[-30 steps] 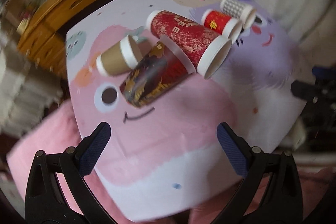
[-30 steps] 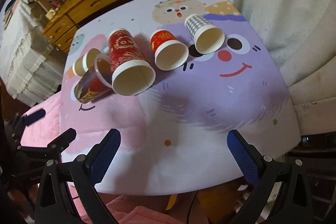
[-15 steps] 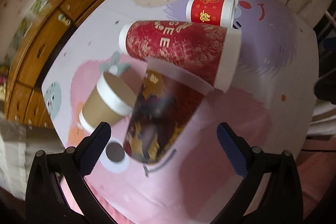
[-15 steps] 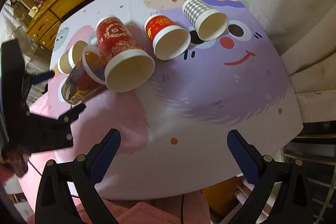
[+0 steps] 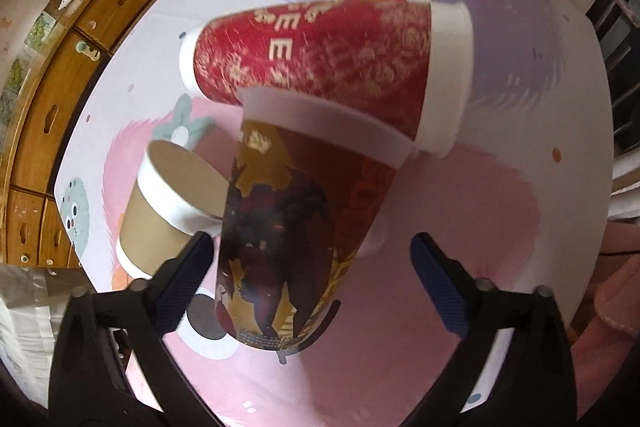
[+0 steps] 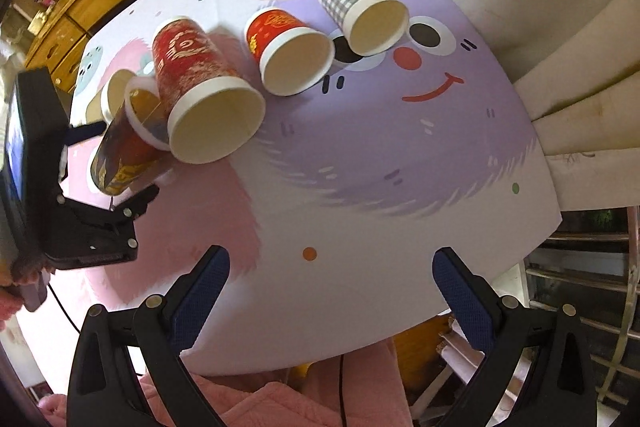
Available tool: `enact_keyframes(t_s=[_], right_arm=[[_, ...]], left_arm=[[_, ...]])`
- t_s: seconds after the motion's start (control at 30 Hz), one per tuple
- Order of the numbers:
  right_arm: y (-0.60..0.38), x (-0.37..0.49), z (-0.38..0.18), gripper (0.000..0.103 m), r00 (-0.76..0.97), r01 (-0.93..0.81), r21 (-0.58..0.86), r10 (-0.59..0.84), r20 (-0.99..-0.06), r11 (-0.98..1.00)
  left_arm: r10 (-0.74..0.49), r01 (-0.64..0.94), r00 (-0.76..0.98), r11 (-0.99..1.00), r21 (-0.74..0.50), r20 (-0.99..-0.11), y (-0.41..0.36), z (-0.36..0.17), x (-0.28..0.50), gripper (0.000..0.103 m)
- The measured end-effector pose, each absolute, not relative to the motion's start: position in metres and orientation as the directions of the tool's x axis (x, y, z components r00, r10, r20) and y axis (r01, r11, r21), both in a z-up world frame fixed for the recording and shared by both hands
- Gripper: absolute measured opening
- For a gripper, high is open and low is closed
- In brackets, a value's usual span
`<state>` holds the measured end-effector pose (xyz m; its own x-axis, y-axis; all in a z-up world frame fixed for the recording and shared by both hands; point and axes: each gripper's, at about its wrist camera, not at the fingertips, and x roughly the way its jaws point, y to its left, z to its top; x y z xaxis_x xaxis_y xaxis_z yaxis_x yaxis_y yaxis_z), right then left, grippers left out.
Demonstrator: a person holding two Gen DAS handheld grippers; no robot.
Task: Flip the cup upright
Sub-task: 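Close the left gripper on the dark printed cup and lift it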
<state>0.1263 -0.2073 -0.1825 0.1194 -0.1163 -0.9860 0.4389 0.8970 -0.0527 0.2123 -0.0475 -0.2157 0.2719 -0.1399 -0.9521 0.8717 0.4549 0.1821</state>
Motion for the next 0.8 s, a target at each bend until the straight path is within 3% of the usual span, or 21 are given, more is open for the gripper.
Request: enact_keyframes(t_s=[0.1, 0.43, 0.63, 0.8], right_arm=[[-0.213, 0.125, -0.184, 0.103, 0.118, 0.448, -0.040, -0.103, -0.988, 0.893], [-0.218, 0.124, -0.179, 0.103, 0.156, 0.385, -0.009, -0.075, -0.985, 0.923], [-0.245, 0.119, -0.164, 0.103, 0.242, 0.343, 0.054, -0.033, -0.970, 0.938], [-0.278, 0.106, -0.153, 0.103, 0.286, 0.296, 0.136, 0.048, -0.957, 0.946]], left_arm=[[-0.117, 0.869, 0.286, 0.449, 0.206, -0.951, -0.047, -0.221, 0.213, 0.070], [-0.031, 0.831, 0.278, 0.509, 0.224, -0.960, -0.047, -0.217, 0.206, 0.068], [0.084, 0.707, 0.246, 0.666, 0.238, -0.966, -0.053, -0.197, 0.186, 0.068], [0.085, 0.561, 0.200, 0.807, 0.185, -0.976, -0.058, -0.172, 0.162, 0.068]])
